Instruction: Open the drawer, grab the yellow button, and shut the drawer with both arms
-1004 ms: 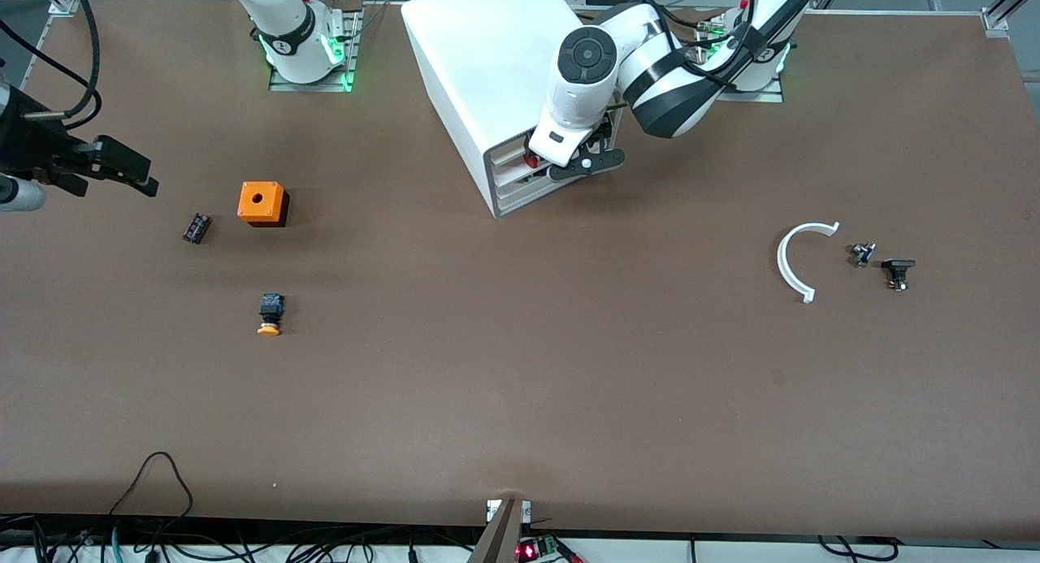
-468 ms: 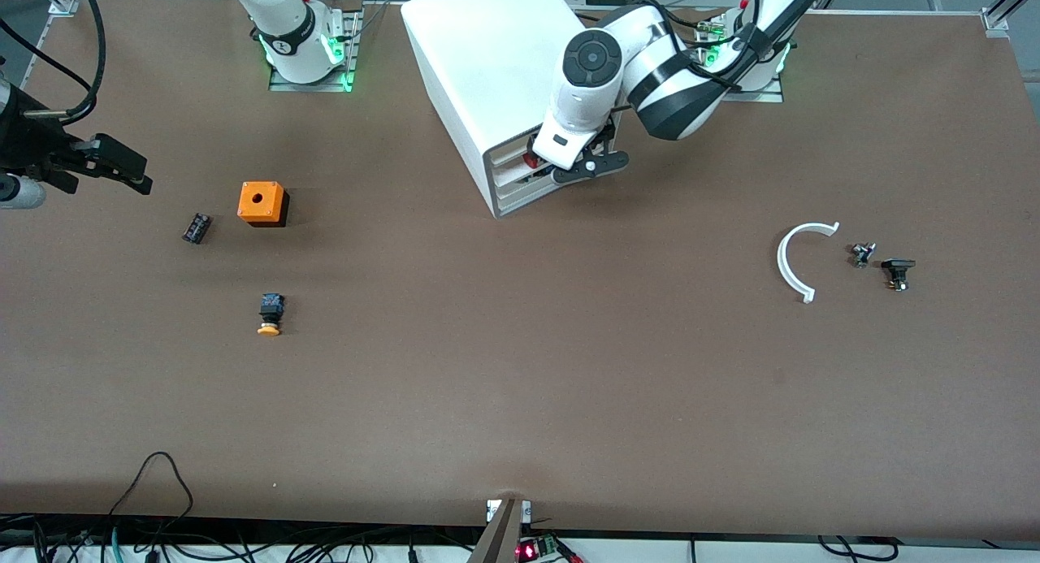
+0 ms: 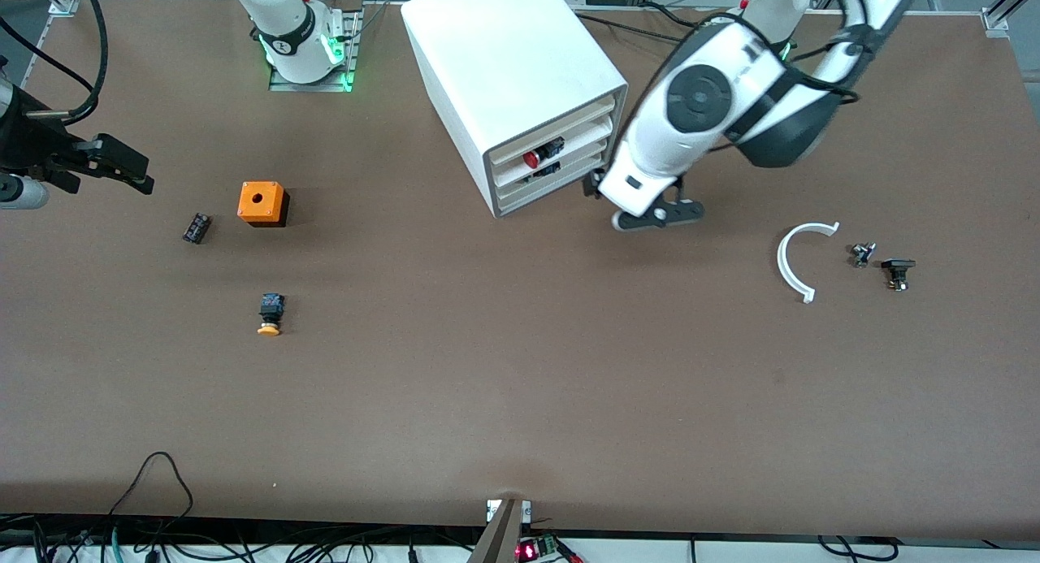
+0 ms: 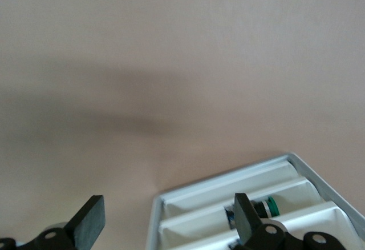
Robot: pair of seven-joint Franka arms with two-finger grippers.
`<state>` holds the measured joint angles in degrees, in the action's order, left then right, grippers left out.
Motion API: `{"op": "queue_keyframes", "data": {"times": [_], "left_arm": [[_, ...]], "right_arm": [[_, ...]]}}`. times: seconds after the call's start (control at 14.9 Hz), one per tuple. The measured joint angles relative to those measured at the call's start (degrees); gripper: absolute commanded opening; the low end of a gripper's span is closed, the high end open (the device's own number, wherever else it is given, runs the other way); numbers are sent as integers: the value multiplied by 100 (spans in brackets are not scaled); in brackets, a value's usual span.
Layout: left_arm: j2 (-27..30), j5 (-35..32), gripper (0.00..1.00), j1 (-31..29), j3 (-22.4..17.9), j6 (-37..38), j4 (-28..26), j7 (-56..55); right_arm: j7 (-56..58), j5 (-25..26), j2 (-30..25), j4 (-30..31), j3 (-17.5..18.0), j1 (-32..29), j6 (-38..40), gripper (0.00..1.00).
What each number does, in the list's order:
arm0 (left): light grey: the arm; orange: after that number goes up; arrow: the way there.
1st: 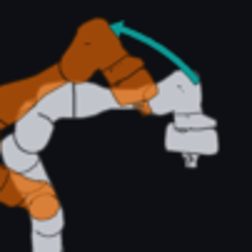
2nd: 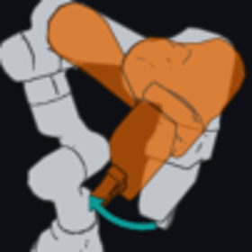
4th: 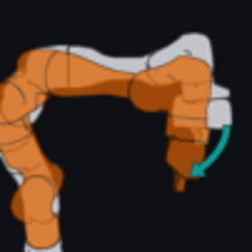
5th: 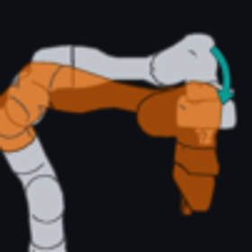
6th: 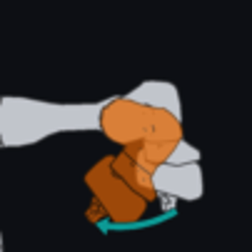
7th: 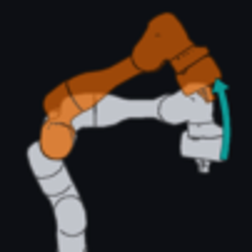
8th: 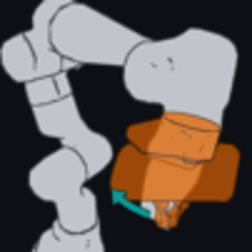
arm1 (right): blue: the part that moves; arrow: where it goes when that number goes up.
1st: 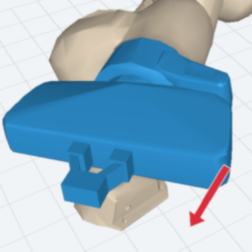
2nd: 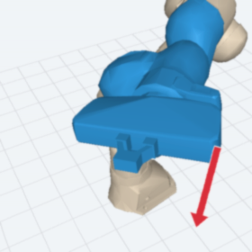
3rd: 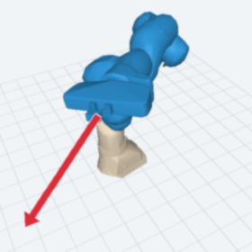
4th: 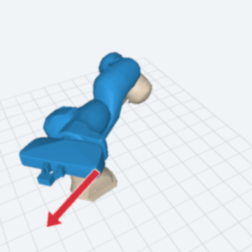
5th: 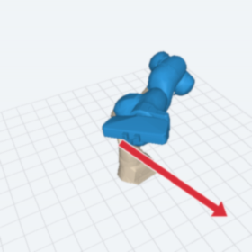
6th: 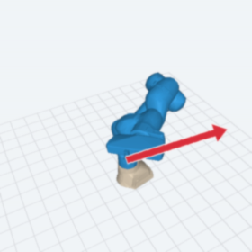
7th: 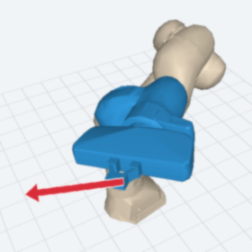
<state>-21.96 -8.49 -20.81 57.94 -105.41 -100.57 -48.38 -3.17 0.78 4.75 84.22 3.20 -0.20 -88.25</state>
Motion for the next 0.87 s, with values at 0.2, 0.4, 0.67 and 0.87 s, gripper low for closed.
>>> {"op": "queue_keyframes", "data": {"times": [0.2, 0.4, 0.67, 0.87], "left_arm": [[4, -17, 100, -361, -11, 368, 424, 735], [12, -217, 100, -657, -15, 1111, 947, 1452], [16, -624, 100, -1019, -24, 1417, 1365, 2438], [23, -770, 100, -1176, -81, 1424, 1618, 3346]], "right_arm": [[-3, 0, 0, 0, 9, 0, 0, 100], [-26, 0, 0, 0, 13, 0, 0, 100], [-35, 0, 0, 0, 26, 0, 0, 100], [-37, 0, 1, 0, 27, 0, 0, 100]]}}
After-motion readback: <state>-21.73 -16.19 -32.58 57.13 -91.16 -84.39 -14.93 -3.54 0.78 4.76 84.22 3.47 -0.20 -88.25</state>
